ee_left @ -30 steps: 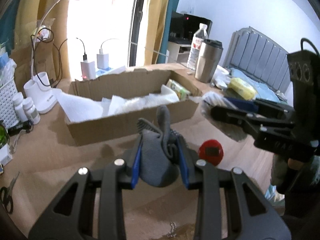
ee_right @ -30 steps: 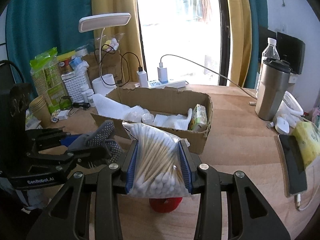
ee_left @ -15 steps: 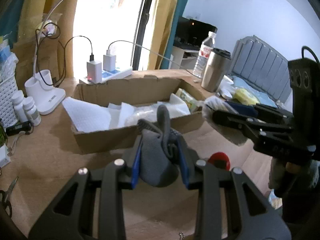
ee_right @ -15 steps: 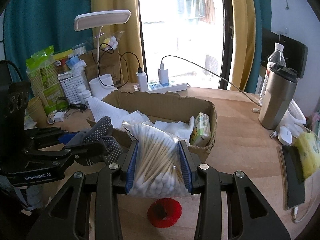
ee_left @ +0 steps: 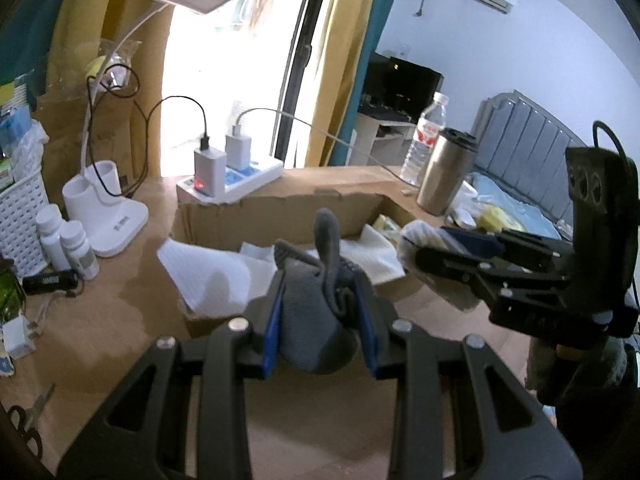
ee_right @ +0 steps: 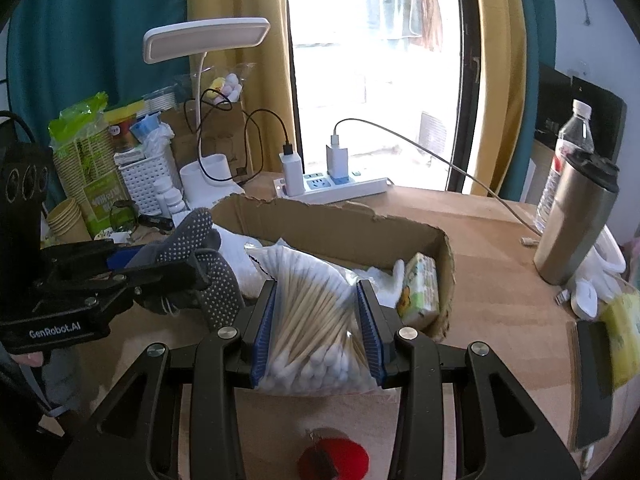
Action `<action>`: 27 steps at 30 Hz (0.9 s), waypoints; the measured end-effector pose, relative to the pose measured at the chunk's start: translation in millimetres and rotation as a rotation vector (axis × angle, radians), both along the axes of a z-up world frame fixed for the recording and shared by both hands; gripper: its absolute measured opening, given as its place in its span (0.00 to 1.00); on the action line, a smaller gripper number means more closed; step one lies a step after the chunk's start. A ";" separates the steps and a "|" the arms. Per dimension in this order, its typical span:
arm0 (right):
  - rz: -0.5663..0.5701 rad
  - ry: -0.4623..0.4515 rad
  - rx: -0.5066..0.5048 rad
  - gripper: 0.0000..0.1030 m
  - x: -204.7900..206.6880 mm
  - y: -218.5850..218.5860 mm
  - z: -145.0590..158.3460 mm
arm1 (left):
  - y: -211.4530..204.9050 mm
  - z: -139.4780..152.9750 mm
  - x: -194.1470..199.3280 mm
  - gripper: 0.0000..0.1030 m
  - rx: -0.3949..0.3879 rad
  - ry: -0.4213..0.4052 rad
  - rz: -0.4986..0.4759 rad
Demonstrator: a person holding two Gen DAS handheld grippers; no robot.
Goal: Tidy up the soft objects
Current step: 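Carry the grey sock and cotton-swab bag over the box with both grippers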
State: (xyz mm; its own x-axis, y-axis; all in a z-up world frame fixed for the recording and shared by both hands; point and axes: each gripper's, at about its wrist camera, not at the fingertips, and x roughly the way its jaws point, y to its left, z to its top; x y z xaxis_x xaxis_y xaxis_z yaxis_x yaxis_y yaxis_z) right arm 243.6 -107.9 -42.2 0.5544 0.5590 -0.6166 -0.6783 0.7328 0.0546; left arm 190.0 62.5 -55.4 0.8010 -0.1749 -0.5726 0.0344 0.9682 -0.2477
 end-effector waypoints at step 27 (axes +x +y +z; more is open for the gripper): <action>0.018 0.006 0.012 0.40 41.5 20.5 -2.6 | 25.8 -2.3 51.1 0.33 0.011 0.014 0.060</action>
State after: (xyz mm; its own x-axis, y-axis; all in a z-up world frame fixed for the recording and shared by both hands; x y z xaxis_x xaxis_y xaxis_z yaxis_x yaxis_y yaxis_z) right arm 285.1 -87.4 -44.9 0.5400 0.5765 -0.6132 -0.6912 0.7194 0.0677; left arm 241.1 88.4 -57.7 0.8019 -0.1201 -0.5853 -0.0275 0.9712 -0.2369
